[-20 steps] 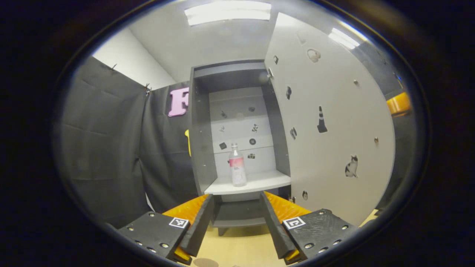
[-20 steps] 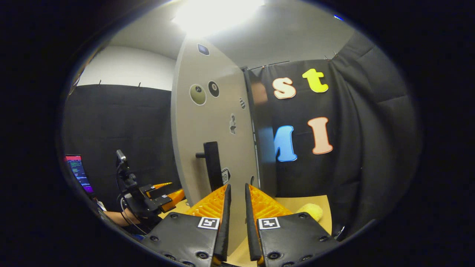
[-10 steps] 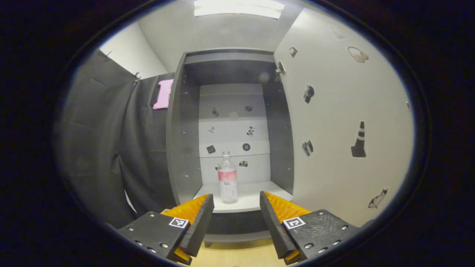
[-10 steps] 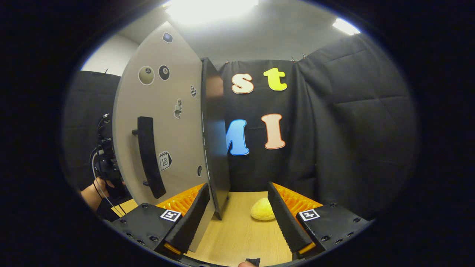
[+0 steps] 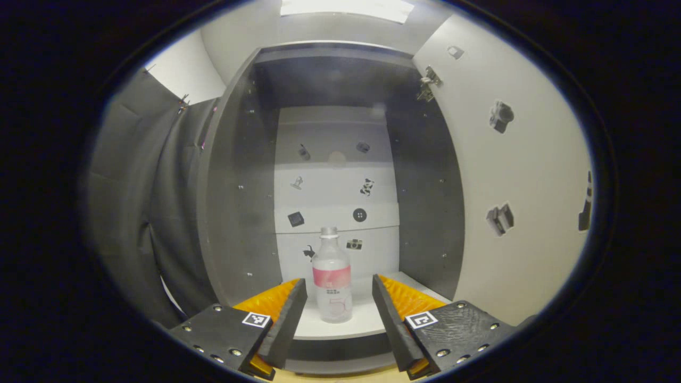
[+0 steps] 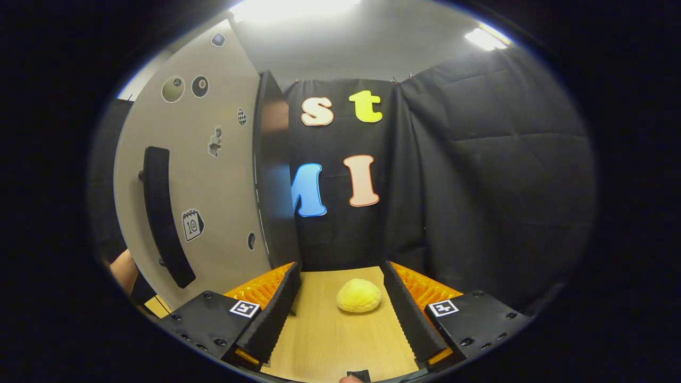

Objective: Open the cabinet door with the right hand, grasp the bottle in the cabinet with the left hand and place it on the coaster, then close the cabinet door with the right hand.

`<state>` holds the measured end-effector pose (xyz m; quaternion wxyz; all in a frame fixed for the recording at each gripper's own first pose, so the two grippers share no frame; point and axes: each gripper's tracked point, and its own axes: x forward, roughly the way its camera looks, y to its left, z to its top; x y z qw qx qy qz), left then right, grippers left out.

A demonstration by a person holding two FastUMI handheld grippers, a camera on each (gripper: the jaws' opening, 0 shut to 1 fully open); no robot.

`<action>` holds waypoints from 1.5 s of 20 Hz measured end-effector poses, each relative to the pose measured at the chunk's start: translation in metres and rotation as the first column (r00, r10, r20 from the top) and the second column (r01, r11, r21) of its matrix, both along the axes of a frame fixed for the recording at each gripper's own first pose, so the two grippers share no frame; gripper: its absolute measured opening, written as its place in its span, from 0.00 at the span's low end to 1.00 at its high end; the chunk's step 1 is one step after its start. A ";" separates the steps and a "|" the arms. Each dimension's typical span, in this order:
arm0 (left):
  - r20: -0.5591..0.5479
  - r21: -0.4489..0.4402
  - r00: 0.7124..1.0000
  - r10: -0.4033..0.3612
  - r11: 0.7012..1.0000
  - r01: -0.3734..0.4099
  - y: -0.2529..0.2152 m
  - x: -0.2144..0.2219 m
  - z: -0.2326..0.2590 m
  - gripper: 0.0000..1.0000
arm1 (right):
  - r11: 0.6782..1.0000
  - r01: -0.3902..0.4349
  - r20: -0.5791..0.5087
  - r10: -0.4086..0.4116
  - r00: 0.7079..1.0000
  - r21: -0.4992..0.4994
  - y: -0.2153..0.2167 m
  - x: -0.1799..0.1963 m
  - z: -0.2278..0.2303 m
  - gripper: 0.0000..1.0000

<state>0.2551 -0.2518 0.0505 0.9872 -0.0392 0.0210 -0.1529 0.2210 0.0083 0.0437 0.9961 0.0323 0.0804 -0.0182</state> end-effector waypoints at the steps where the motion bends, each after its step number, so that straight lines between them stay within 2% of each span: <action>1: -0.003 0.005 1.000 -0.004 1.000 0.004 -0.001 0.009 -0.004 0.74 | 1.000 0.014 -0.006 -0.014 1.000 0.005 0.000 0.002 -0.001 0.94; 2: -0.004 0.012 1.000 -0.005 1.000 0.005 0.000 0.018 -0.010 0.74 | 1.000 0.025 -0.014 -0.025 1.000 0.008 0.000 0.002 -0.004 0.99; 3: -0.003 0.017 1.000 -0.010 1.000 0.010 0.000 0.026 -0.013 0.74 | 0.999 0.040 -0.020 -0.040 0.999 0.008 -0.001 0.003 -0.005 0.94; 5: -0.007 0.021 1.000 -0.023 1.000 0.023 -0.005 0.042 -0.023 0.74 | 0.998 0.068 -0.026 -0.067 0.997 0.005 -0.003 0.005 -0.006 0.94; 6: -0.012 0.024 1.000 -0.027 0.999 0.027 -0.005 0.050 -0.028 0.74 | 0.997 0.077 -0.028 -0.077 0.997 0.007 -0.003 0.007 -0.007 0.99; 7: -0.015 0.025 0.999 -0.029 0.999 0.029 -0.005 0.057 -0.032 0.76 | 0.996 0.086 -0.031 -0.085 0.996 0.010 -0.002 0.009 -0.008 0.94; 9: -0.015 0.025 0.999 -0.039 0.999 0.039 -0.010 0.069 -0.038 0.74 | 0.995 0.101 -0.040 -0.100 0.994 0.019 -0.001 0.012 -0.012 0.94; 10: -0.015 0.029 0.999 -0.042 0.999 0.042 -0.011 0.074 -0.041 0.74 | 0.994 0.109 -0.045 -0.108 0.993 0.023 -0.001 0.013 -0.015 0.99; 11: -0.017 0.034 0.999 -0.046 0.998 0.047 -0.012 0.079 -0.044 0.74 | 0.993 0.116 -0.051 -0.115 0.992 0.026 -0.001 0.014 -0.017 0.94; 12: -0.019 0.037 0.999 -0.050 0.998 0.051 -0.014 0.083 -0.048 0.77 | 0.992 0.123 -0.056 -0.121 0.991 0.030 0.000 0.015 -0.019 0.94; 13: -0.022 0.038 0.998 -0.052 0.998 0.053 -0.016 0.086 -0.051 0.77 | 0.991 0.127 -0.058 -0.125 0.990 0.035 0.001 0.017 -0.020 0.99; 14: -0.024 0.035 0.998 -0.055 0.998 0.056 -0.017 0.090 -0.054 0.76 | 0.991 0.129 -0.061 -0.127 0.990 0.038 0.002 0.017 -0.021 0.95; 16: -0.033 0.031 0.998 -0.053 0.998 0.054 -0.019 0.098 -0.059 0.74 | 0.990 0.135 -0.063 -0.132 0.989 0.038 0.002 0.018 -0.023 0.94; 17: -0.035 0.032 0.998 -0.050 0.998 0.051 -0.019 0.100 -0.061 0.77 | 0.990 0.138 -0.063 -0.136 0.989 0.035 0.001 0.020 -0.023 0.94; 18: -0.038 0.035 0.998 -0.046 0.998 0.048 -0.018 0.104 -0.063 0.74 | 0.989 0.141 -0.063 -0.139 0.988 0.033 0.001 0.020 -0.023 0.94; 19: -0.039 0.040 0.998 -0.041 0.998 0.043 -0.018 0.105 -0.064 0.77 | 0.989 0.142 -0.062 -0.140 0.988 0.034 0.002 0.020 -0.023 0.99; 20: -0.038 0.043 0.999 -0.039 0.998 0.041 -0.017 0.107 -0.064 0.77 | 0.989 0.143 -0.063 -0.140 0.988 0.037 0.001 0.021 -0.023 0.94; 27: -0.030 -0.005 0.999 -0.028 1.000 0.028 -0.004 0.088 -0.050 0.73 | 0.990 0.130 -0.059 -0.127 0.990 0.045 -0.005 0.018 -0.023 0.94; 28: -0.020 -0.007 1.000 -0.023 1.000 0.023 0.000 0.082 -0.045 0.71 | 0.991 0.124 -0.059 -0.121 0.991 0.043 -0.005 0.017 -0.024 0.99; 29: -0.011 -0.003 1.000 -0.015 1.000 0.015 0.004 0.076 -0.040 0.71 | 0.993 0.114 -0.061 -0.111 0.992 0.043 -0.004 0.016 -0.024 0.94; 30: -0.001 -0.001 1.000 -0.008 1.000 0.008 0.009 0.070 -0.036 0.71 | 0.994 0.104 -0.059 -0.102 0.993 0.045 -0.004 0.016 -0.023 0.94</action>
